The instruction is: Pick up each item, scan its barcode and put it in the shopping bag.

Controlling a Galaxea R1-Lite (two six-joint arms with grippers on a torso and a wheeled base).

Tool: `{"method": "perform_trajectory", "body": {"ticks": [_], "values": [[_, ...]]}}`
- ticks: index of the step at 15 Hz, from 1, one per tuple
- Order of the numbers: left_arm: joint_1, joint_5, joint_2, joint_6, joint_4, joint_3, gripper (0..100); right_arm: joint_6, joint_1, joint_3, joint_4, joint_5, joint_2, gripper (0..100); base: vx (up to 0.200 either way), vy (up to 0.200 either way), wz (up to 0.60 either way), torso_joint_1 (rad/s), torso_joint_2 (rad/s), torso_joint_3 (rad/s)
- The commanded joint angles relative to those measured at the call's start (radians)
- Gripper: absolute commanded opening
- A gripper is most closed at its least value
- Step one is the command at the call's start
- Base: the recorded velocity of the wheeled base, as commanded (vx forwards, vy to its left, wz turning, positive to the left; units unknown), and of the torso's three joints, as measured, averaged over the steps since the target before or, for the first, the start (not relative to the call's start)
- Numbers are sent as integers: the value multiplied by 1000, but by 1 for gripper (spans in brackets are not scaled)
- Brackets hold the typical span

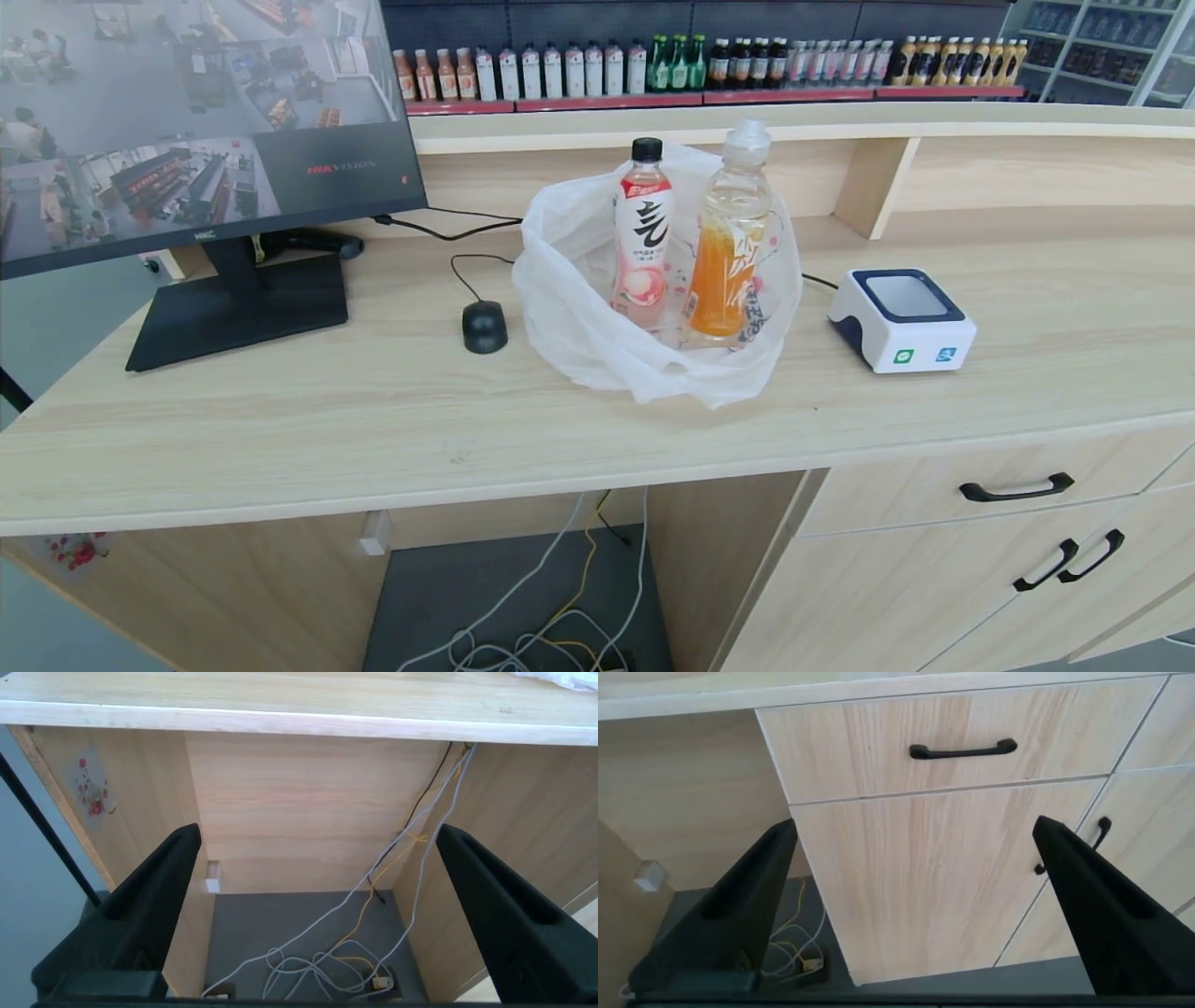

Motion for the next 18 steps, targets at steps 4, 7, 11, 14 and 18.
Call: {"method": "perform_trajectory", "body": {"ticks": [4,7,11,14,18], "values": [[1,-1,0,2,0,0,100,38,2,6,-5,9,0,100,0,0,0,0,0,0],[1,0,0,-3,0,0,100,38,2,6,-5,9,0,100,0,-67,0,4,1,-1],[1,0,0,-2,0,0,100,33,2,6,-3,9,0,100,0,-200,0,5,1,2],[1,0,0,-3,0,0,100,-1,2,6,-2,14,0,100,0,-200,0,6,2,-1],[1,-1,0,-2,0,0,100,-13,3,6,-2,20,5,100,0,-200,150,1,2,2]]}}
